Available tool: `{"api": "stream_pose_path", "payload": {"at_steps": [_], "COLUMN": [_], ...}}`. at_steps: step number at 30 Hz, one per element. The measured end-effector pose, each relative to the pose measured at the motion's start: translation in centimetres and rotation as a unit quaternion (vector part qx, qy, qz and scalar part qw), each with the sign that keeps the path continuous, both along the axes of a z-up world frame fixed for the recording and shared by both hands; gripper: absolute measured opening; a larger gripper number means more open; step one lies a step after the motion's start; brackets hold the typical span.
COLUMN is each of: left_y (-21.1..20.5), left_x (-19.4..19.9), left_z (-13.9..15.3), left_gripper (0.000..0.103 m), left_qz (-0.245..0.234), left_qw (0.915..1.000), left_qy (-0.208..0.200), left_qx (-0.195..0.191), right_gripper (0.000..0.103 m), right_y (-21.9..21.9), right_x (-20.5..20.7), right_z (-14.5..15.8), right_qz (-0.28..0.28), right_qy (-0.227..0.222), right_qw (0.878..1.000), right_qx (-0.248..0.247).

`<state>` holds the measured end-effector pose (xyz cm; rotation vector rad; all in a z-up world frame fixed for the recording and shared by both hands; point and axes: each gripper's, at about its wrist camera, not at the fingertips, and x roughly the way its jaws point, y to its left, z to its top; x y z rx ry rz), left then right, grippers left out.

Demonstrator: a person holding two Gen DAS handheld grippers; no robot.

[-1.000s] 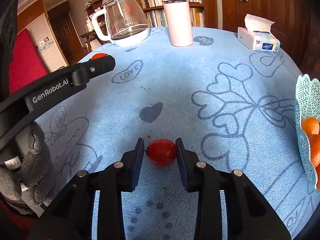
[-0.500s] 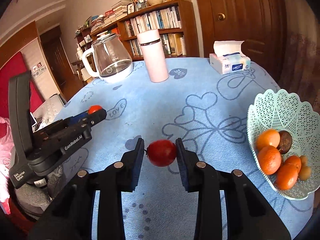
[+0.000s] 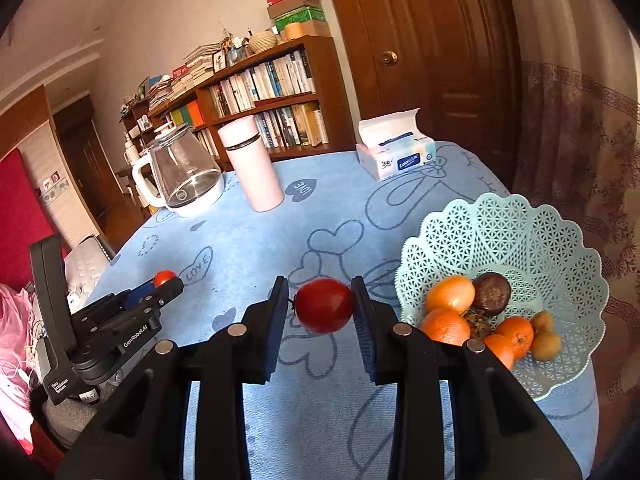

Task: Organize fruits
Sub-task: 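Carry the tomato in the right tool into the basket and open it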

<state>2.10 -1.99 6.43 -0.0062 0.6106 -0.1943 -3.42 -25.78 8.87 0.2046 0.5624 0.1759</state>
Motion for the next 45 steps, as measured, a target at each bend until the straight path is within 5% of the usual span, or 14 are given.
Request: {"api": "stream_pose_path", "payload": {"at_steps": [27, 40, 45], "left_y": [-2.6, -2.8, -3.1], "left_x": [-1.1, -1.0, -1.0], "left_z": [-0.5, -0.8, -0.7], "left_gripper": [0.028, 0.028, 0.028], "left_qz": [-0.042, -0.044, -0.046], "left_qw": [0.9990, 0.9988, 0.9986], "left_qy": [0.000, 0.006, 0.011], "left_qx": [0.017, 0.021, 0.022], "right_gripper": [0.033, 0.034, 0.043], "right_y": [-12.8, -13.0, -13.7], "right_x": [-3.0, -2.7, -3.1], "right_z": [-1.3, -4.2, -4.4], "right_qz": [-0.143, -0.154, -0.157], "right_qy": [0.013, 0.054, 0.051], "right_qw": [0.986, 0.984, 0.982], "right_qx": [0.083, 0.072, 0.089]}}
